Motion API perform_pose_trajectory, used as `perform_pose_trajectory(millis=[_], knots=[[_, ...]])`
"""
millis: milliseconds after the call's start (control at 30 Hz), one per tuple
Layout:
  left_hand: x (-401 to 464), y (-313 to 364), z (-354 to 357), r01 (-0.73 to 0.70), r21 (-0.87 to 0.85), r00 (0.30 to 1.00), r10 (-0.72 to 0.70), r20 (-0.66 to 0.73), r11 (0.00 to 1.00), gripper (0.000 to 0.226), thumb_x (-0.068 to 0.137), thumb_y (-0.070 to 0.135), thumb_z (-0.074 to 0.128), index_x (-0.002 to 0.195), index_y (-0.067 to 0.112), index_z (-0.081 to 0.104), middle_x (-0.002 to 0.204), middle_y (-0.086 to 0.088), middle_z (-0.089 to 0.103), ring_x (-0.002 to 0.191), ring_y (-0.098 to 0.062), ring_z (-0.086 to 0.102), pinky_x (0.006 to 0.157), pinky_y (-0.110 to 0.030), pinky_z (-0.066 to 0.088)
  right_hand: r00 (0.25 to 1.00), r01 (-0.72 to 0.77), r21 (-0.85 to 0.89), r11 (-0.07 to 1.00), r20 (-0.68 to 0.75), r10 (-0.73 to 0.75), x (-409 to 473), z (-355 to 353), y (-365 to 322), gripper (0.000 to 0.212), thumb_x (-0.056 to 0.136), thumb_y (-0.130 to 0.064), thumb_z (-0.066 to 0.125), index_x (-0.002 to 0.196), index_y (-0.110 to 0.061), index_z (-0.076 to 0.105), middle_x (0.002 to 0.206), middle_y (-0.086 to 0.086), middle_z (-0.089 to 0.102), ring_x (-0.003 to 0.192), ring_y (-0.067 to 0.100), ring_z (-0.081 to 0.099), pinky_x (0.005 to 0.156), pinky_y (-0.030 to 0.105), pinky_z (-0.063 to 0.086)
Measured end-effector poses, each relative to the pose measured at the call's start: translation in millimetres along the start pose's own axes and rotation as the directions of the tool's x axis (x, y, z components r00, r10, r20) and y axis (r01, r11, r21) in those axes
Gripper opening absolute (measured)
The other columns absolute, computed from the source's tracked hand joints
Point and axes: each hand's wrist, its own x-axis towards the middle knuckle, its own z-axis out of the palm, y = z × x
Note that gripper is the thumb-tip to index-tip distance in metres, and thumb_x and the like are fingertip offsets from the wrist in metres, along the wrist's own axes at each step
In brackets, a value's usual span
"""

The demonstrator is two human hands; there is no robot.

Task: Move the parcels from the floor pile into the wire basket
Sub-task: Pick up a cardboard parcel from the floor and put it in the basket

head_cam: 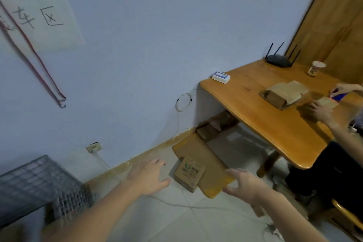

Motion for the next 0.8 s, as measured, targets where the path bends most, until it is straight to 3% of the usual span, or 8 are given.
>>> perform_pose_trajectory(millis=[100, 300, 467, 700, 800], knots=[[33, 8, 9, 0.128, -0.076, 0.992, -0.127, 0.015, 0.989, 0.099, 0.067, 0.081, 0.025, 0.151, 0.03, 0.041, 0.151, 0.003, 0.05, 0.138, -0.022, 0.047, 0.116, -0.045, 0.036, 0.994, 0.099, -0.074, 0.992, 0.06, -0.095, 62, -28, 24, 0.081, 0.091, -0.07, 0.056, 0.158, -0.03, 0.034, 0.16, -0.002, 0.042, 0.143, 0.02, 0.044, 0.115, 0.038, 0.041], [63, 21, 16, 0.307, -0.069, 0.951, -0.304, 0.054, 0.949, 0.07, 0.094, 0.066, 0.045, 0.154, 0.03, 0.038, 0.153, 0.004, 0.049, 0.136, -0.021, 0.05, 0.108, -0.039, 0.042, 0.948, 0.293, -0.212, 0.932, 0.19, -0.255, 167, -63, 39, 0.07, 0.094, -0.057, 0.062, 0.154, -0.028, 0.042, 0.148, 0.0, 0.053, 0.129, 0.022, 0.055, 0.105, 0.04, 0.05], [97, 19, 46, 0.404, -0.161, 0.913, -0.388, 0.123, 0.9, 0.065, 0.096, 0.062, 0.049, 0.151, 0.028, 0.042, 0.145, 0.004, 0.054, 0.128, -0.021, 0.055, 0.104, -0.037, 0.043, 0.916, 0.352, -0.231, 0.907, 0.283, -0.284, 236, -66, 37, 0.068, 0.095, -0.058, 0.059, 0.153, -0.027, 0.043, 0.147, 0.0, 0.053, 0.131, 0.022, 0.053, 0.107, 0.04, 0.048], [196, 12, 113, 0.4, -0.229, 0.903, -0.339, 0.263, 0.887, 0.063, 0.096, 0.061, 0.047, 0.149, 0.026, 0.044, 0.141, 0.003, 0.052, 0.13, -0.022, 0.051, 0.104, -0.038, 0.041, 0.912, 0.345, -0.283, 0.895, 0.325, -0.249, 327, -36, 50, 0.07, 0.097, -0.059, 0.057, 0.156, -0.025, 0.039, 0.154, 0.0, 0.047, 0.135, 0.021, 0.05, 0.109, 0.04, 0.047], [248, 3, 151, 0.399, -0.211, 0.888, -0.318, 0.333, 0.892, 0.066, 0.091, 0.067, 0.032, 0.143, 0.029, 0.049, 0.139, 0.004, 0.053, 0.126, -0.021, 0.053, 0.103, -0.04, 0.046, 0.899, 0.344, -0.295, 0.892, 0.377, -0.222, 381, -11, 58, 0.069, 0.098, -0.058, 0.056, 0.157, -0.029, 0.037, 0.154, -0.001, 0.047, 0.137, 0.02, 0.049, 0.109, 0.038, 0.046]])
